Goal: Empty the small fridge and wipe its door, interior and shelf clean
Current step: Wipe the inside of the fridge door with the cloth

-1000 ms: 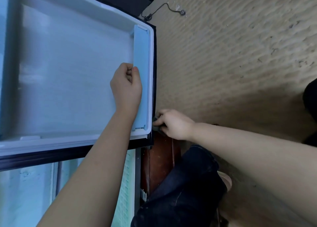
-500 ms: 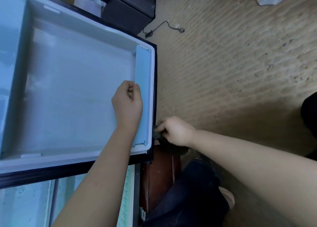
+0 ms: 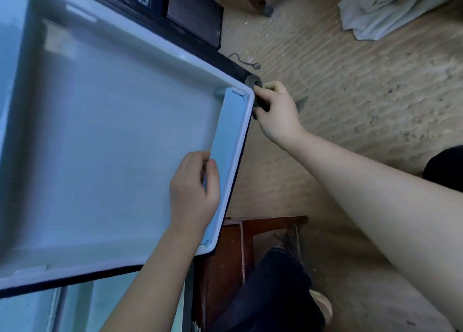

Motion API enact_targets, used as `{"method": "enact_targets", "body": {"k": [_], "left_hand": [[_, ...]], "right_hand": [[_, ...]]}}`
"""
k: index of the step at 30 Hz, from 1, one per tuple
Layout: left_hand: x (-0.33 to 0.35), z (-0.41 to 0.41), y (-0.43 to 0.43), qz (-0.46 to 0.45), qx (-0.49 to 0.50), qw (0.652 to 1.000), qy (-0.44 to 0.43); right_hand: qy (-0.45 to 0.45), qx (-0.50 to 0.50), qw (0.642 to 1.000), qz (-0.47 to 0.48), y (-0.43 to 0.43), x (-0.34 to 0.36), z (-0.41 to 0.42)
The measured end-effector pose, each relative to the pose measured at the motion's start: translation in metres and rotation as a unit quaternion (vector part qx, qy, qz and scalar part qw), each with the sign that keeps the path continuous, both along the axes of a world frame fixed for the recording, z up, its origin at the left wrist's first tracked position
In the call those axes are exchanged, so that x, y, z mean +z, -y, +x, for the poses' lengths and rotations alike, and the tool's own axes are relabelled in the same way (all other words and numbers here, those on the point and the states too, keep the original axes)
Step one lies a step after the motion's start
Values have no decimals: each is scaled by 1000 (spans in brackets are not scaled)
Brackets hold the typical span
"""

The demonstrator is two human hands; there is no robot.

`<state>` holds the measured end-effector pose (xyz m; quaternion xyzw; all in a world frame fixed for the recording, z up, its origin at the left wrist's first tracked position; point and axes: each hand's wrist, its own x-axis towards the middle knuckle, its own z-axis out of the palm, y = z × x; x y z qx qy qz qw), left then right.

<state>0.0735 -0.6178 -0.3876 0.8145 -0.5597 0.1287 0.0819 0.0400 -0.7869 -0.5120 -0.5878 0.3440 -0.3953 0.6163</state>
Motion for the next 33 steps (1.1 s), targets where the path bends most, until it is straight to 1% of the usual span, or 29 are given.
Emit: {"method": "enact_targets", "body": {"k": [3, 5, 7, 9, 10, 11, 13, 15, 16, 19, 21, 23, 25, 27, 30, 33], "left_hand": [[0, 4, 4, -10, -8, 1000, 8], [-1, 10, 10, -13, 3, 1000, 13], [0, 18, 15, -2, 29, 999, 17], [7, 27, 21, 42, 57, 997, 24], [14, 32, 22, 89, 67, 993, 41], [23, 37, 21, 150, 73, 983, 78], [45, 38, 15, 266, 72, 948, 162], [65, 34, -4, 321, 61, 919, 222], [72, 30, -17, 330, 41, 910, 247], [83, 24, -57, 346, -17, 896, 278], [82, 30, -69, 368, -61, 878, 300], [79, 36, -70, 365, -94, 869, 321], [76, 39, -66, 352, -97, 870, 331], [74, 41, -62, 343, -88, 876, 328], [74, 41, -59, 336, -78, 881, 323], [73, 41, -60, 316, -80, 890, 320]], "right_hand": [[-17, 51, 998, -32, -37, 1, -1], [-15, 137, 990, -40, -78, 0, -3], [-8, 241, 969, -60, -122, -2, -7], [-10, 309, 948, -70, -152, -3, -9], [-17, 324, 944, -65, -155, -3, -8], [-27, 328, 942, -65, -151, -3, -4], [-48, 319, 945, -58, -136, -3, 7], [-57, 305, 949, -51, -125, -3, 16], [-57, 309, 948, -51, -126, -3, 17], [-47, 350, 933, -65, -161, -2, 6], [-25, 364, 927, -84, -196, -2, -11], [-3, 366, 925, -97, -219, -1, -24], [-5, 374, 921, -103, -218, -1, -23], [-30, 384, 914, -129, -205, 0, -15], [-80, 359, 922, -125, -200, 6, -6], [-84, 343, 923, -151, -219, 24, -12]]}}
